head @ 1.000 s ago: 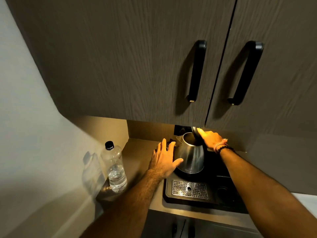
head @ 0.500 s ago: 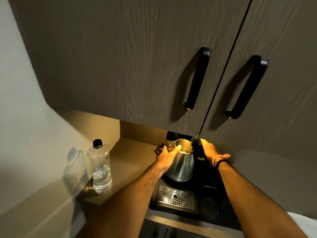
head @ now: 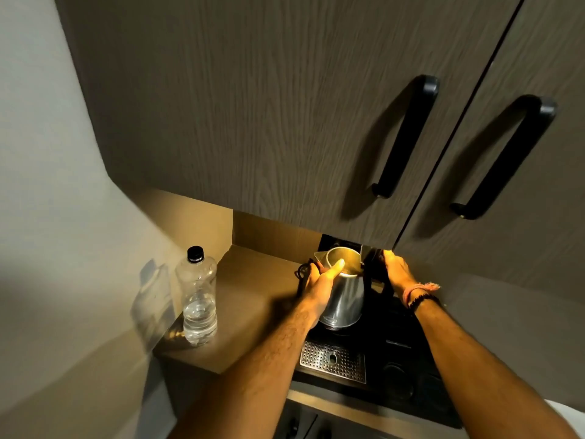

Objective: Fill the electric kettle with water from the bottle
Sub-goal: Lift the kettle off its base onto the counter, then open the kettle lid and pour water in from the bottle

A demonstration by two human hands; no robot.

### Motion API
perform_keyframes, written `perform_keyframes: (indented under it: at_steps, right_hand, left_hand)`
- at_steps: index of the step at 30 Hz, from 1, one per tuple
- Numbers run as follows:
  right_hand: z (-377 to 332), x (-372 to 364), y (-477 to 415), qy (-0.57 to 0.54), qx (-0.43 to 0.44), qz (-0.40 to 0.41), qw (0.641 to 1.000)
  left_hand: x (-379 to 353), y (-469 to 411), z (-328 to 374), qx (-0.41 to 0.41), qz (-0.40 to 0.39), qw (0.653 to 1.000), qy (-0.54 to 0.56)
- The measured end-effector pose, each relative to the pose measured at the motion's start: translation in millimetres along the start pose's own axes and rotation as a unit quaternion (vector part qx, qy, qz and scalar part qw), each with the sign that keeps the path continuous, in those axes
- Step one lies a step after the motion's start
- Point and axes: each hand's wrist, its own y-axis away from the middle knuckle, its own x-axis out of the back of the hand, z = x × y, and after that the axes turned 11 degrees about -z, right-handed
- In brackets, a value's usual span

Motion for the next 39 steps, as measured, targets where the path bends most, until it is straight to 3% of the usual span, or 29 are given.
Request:
perform_keyframes:
  at_steps: [3, 7, 11, 14, 21, 27, 31, 33, 35, 37, 39]
  right_hand:
    - [-13, -14, 5, -0.049, 0.022, -0.021, 0.998]
    - [-29, -46, 8, -0.056, 0.040, -0.079, 0.995]
    - [-34, -86, 12, 0.022, 0.103, -0.123, 0.987]
    - [-37, -112, 10, 0.018, 0.112, -0.140, 0.984]
    - [-33, -149, -3, -0.013, 0.089, -0.200, 0.976]
    - [-16, -168, -18, 0.035, 0.052, -0.216, 0.974]
    - [-12, -172, -24, 0.064, 0.043, -0.223, 0.972]
    - [-12, -171, -27, 0.052, 0.028, -0.224, 0.973]
    - [-12, -171, -24, 0.074, 0.019, -0.222, 0.972]
    - [-14, -170, -18, 0.135, 0.017, -0.194, 0.971]
    - [-16, -168, -12, 0.178, 0.025, -0.181, 0.967]
  left_hand:
    - [12, 7, 3, -0.010, 0.038, 0.999, -0.034]
    - [40, 22, 11, -0.025, 0.078, 0.997, 0.000]
    - [77, 33, 10, -0.024, 0.115, 0.993, 0.004]
    - [99, 39, 10, -0.037, 0.148, 0.988, 0.006]
    - [120, 50, -9, -0.008, 0.202, 0.979, -0.016]
    - [124, 59, -27, -0.020, 0.250, 0.967, -0.046]
    - [128, 60, -29, 0.004, 0.207, 0.978, -0.040]
    - [125, 63, -28, 0.030, 0.201, 0.974, -0.099]
    - [122, 77, -24, 0.010, 0.230, 0.936, -0.265]
    - [122, 97, -12, -0.093, 0.278, 0.872, -0.392]
    - [129, 112, 3, -0.216, 0.347, 0.804, -0.432]
